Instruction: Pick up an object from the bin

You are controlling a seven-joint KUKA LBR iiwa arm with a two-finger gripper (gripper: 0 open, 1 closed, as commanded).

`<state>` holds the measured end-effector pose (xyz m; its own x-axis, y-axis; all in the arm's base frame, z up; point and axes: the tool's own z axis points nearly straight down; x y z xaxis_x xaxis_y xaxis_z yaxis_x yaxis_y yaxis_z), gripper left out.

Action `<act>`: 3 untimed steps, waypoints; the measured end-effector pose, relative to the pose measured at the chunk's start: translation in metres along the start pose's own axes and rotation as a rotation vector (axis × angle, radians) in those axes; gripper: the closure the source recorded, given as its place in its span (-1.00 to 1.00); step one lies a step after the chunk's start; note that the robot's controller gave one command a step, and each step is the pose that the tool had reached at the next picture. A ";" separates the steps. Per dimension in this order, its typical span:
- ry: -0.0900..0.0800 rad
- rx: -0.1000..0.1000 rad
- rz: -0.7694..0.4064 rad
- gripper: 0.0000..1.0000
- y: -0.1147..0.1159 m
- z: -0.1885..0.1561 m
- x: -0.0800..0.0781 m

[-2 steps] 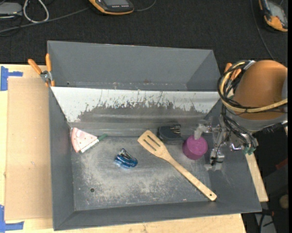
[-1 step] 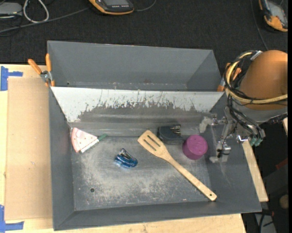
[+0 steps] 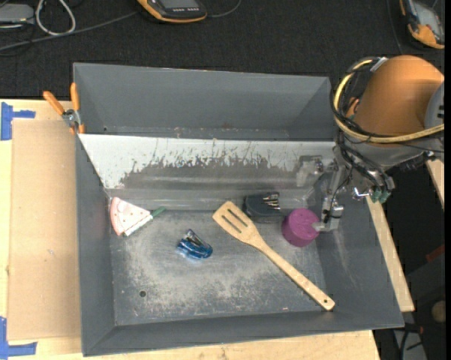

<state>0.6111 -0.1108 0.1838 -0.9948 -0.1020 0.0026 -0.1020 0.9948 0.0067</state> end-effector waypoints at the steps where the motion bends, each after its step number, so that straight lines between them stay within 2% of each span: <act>1: -0.002 0.005 -0.025 -1.00 -0.020 0.072 0.002; 2: -0.010 0.000 -0.140 -1.00 -0.017 0.088 0.014; 3: -0.002 0.001 -0.060 -1.00 -0.025 0.109 0.010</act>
Offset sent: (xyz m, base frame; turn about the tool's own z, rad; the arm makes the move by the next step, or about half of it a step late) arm -0.0117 -0.0190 -0.0864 -0.1402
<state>0.6037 -0.1357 0.0752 -0.9869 -0.1611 0.0001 -0.1611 0.9869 0.0058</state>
